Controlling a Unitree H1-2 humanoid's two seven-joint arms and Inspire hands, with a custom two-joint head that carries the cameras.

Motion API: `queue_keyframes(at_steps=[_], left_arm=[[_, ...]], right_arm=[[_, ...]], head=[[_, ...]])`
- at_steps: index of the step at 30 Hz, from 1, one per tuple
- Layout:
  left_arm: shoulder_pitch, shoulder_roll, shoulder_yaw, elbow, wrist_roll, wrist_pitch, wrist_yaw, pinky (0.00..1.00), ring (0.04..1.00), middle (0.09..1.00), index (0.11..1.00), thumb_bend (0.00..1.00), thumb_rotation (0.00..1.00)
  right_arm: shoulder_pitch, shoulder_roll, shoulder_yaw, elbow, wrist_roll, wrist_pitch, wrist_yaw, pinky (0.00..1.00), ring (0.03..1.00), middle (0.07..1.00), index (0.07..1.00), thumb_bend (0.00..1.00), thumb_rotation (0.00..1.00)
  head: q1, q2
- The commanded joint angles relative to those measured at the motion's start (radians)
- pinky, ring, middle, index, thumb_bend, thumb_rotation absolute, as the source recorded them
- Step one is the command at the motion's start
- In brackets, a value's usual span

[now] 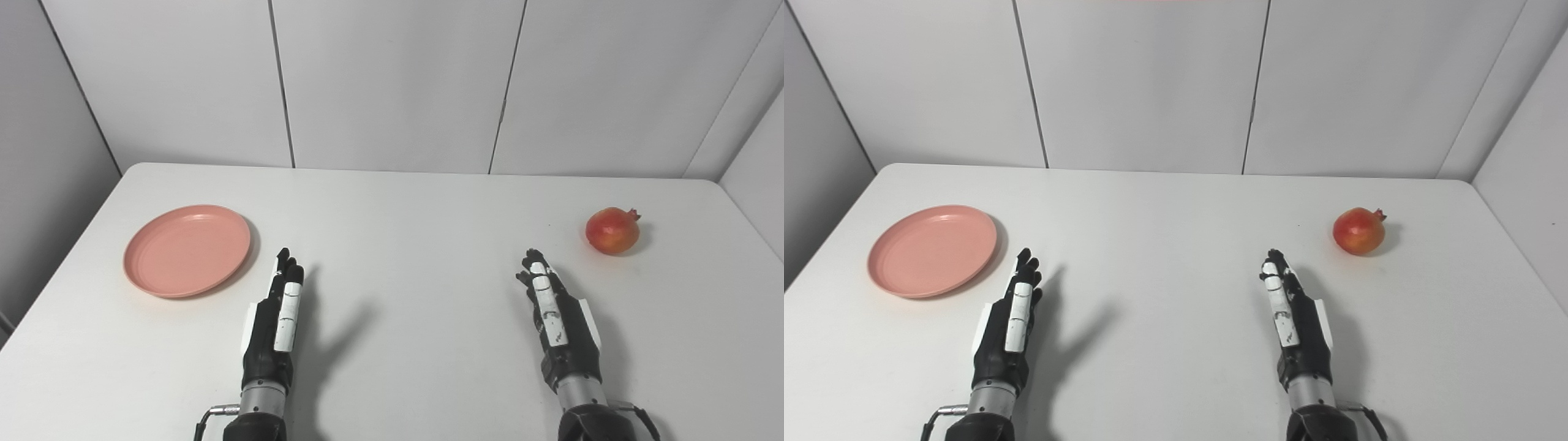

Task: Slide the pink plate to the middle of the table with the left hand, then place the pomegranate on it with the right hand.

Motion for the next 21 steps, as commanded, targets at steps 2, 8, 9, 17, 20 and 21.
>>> queue_keyframes(at_steps=[2,8,9,17,20,21], left_arm=[[-0.024,0.008,-0.006,-0.021,0.002,-0.028,0.001,1.00,0.992,0.996,1.000,0.79,1.00],[-0.024,0.010,-0.006,-0.021,-0.002,-0.027,-0.003,1.00,0.996,0.997,1.000,0.80,1.00],[-0.024,0.010,-0.006,-0.021,-0.001,-0.026,-0.002,1.00,0.995,0.997,1.000,0.80,1.00],[-0.025,0.010,-0.004,-0.025,-0.005,-0.023,-0.003,1.00,0.993,0.997,1.000,0.79,1.00],[-0.025,0.011,-0.004,-0.024,-0.006,-0.026,-0.005,1.00,0.994,0.997,1.000,0.80,1.00],[-0.025,0.011,-0.004,-0.024,-0.007,-0.027,-0.005,1.00,0.995,0.997,1.000,0.79,1.00]], right_arm=[[-0.026,0.007,0.001,-0.012,0.013,0.013,0.009,1.00,0.917,0.922,0.905,0.75,0.86],[-0.026,0.006,0.004,-0.013,0.013,0.015,0.007,1.00,0.910,0.922,0.905,0.75,0.86],[-0.026,0.005,0.005,-0.012,0.012,0.013,0.007,1.00,0.908,0.921,0.905,0.75,0.86],[-0.026,0.007,0.006,-0.015,0.012,0.018,0.006,1.00,0.894,0.907,0.897,0.76,0.86],[-0.029,0.009,0.001,-0.012,0.017,0.017,0.004,1.00,0.894,0.910,0.899,0.76,0.85],[-0.030,0.009,-0.001,-0.012,0.019,0.018,0.003,1.00,0.891,0.908,0.898,0.76,0.85]], head=[[0.003,0.000],[0.003,0.000],[0.003,0.000],[0.002,0.001],[0.002,0.001],[0.002,0.001]])
